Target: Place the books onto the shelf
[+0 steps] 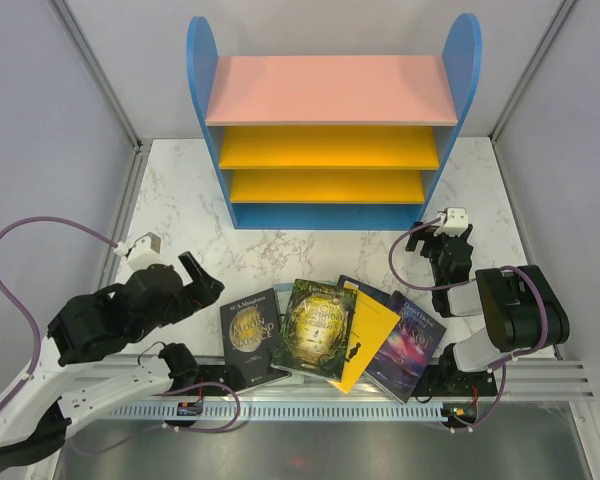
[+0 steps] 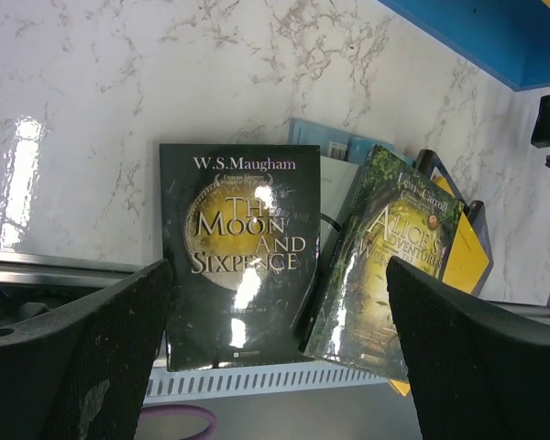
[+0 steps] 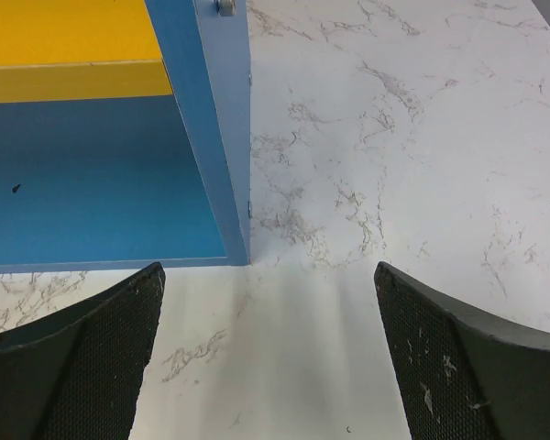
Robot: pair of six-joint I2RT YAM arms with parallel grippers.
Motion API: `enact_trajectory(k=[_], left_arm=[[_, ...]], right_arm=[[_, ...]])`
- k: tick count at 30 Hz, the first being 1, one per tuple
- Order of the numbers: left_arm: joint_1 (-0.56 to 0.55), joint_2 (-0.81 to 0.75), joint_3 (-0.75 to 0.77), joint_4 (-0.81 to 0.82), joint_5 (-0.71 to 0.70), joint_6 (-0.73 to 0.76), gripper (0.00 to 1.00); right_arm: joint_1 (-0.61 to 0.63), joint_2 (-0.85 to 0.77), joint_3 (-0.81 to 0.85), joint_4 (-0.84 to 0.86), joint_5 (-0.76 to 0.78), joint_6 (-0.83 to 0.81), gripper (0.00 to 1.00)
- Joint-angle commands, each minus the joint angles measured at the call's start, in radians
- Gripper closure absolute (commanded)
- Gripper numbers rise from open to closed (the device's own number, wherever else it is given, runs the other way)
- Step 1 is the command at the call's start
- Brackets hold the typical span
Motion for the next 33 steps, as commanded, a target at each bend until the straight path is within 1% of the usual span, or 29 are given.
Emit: enact_trajectory(k=[1, 6, 9, 13, 14, 17, 19, 20, 21, 22, 23, 25, 26, 27, 28, 29, 30, 31, 32, 33], left_arm=[[0.003, 0.005, 0.035, -0.190, 0.031, -0.047, 0.00], [0.003, -0.001, 0.038, -0.191, 0.116, -0.056, 0.00], [0.003, -0.010, 0.024, -0.191, 0.142, -0.056, 0.00], [0.003, 0.011, 0.032, -0.190, 0.171, -0.030, 0.00], [0.003, 0.043, 0.035, -0.190, 0.183, -0.019, 0.00], [0.003, 0.103, 0.047, -0.175, 0.191, 0.056, 0.00], [0.003, 0.164, 0.052, -0.129, 0.191, 0.138, 0.00], [0.003, 0.186, 0.055, -0.113, 0.202, 0.164, 0.00], [0.003, 0.235, 0.071, -0.100, 0.209, 0.210, 0.00], [0.003, 0.261, 0.084, -0.089, 0.214, 0.230, 0.00], [0.003, 0.287, 0.092, -0.061, 0.228, 0.253, 0.00], [0.003, 0.339, 0.090, -0.034, 0.234, 0.310, 0.00], [0.003, 0.350, 0.086, 0.005, 0.249, 0.323, 0.00], [0.003, 0.356, 0.079, 0.025, 0.266, 0.345, 0.00], [0.003, 0.362, 0.079, 0.051, 0.284, 0.358, 0.00], [0.002, 0.361, 0.076, 0.074, 0.332, 0.381, 0.00], [0.003, 0.362, 0.069, 0.126, 0.359, 0.395, 0.00], [0.003, 0.365, 0.061, 0.144, 0.384, 0.407, 0.00], [0.003, 0.370, 0.053, 0.161, 0.424, 0.431, 0.00], [0.003, 0.372, 0.032, 0.201, 0.447, 0.447, 0.00]], right_arm=[[-0.003, -0.002, 0.015, 0.046, -0.018, -0.005, 0.02], [-0.002, 0.000, 0.015, 0.048, -0.018, -0.005, 0.02], [-0.003, 0.001, 0.015, 0.048, -0.017, -0.006, 0.02], [-0.003, 0.000, 0.016, 0.046, -0.017, -0.006, 0.02], [-0.003, -0.002, 0.015, 0.048, -0.017, -0.006, 0.02], [-0.003, 0.011, 0.022, 0.046, 0.009, 0.006, 0.02], [0.001, -0.014, 0.007, 0.048, 0.022, 0.002, 0.02], [0.006, -0.031, 0.003, 0.040, 0.016, 0.003, 0.02], [0.009, -0.111, -0.005, 0.004, 0.010, -0.014, 0.02], [0.009, -0.165, 0.002, -0.053, 0.013, -0.017, 0.02], [0.007, -0.271, 0.009, -0.172, -0.003, -0.024, 0.02], [0.021, -0.389, 0.061, -0.336, -0.041, -0.067, 0.02], [0.033, -0.516, 0.088, -0.558, -0.062, -0.064, 0.02], [0.035, -0.581, 0.137, -0.657, -0.067, -0.007, 0.02], [0.037, -0.645, 0.159, -0.834, -0.066, 0.029, 0.02], [0.040, -0.760, 0.180, -0.910, -0.064, 0.070, 0.02], [0.041, -0.816, 0.218, -0.978, -0.055, 0.109, 0.02], [0.044, -0.866, 0.239, -1.094, -0.053, 0.199, 0.02], [0.053, -0.947, 0.260, -1.144, -0.059, 0.246, 0.02], [0.058, -0.983, 0.312, -1.200, -0.090, 0.296, 0.02]])
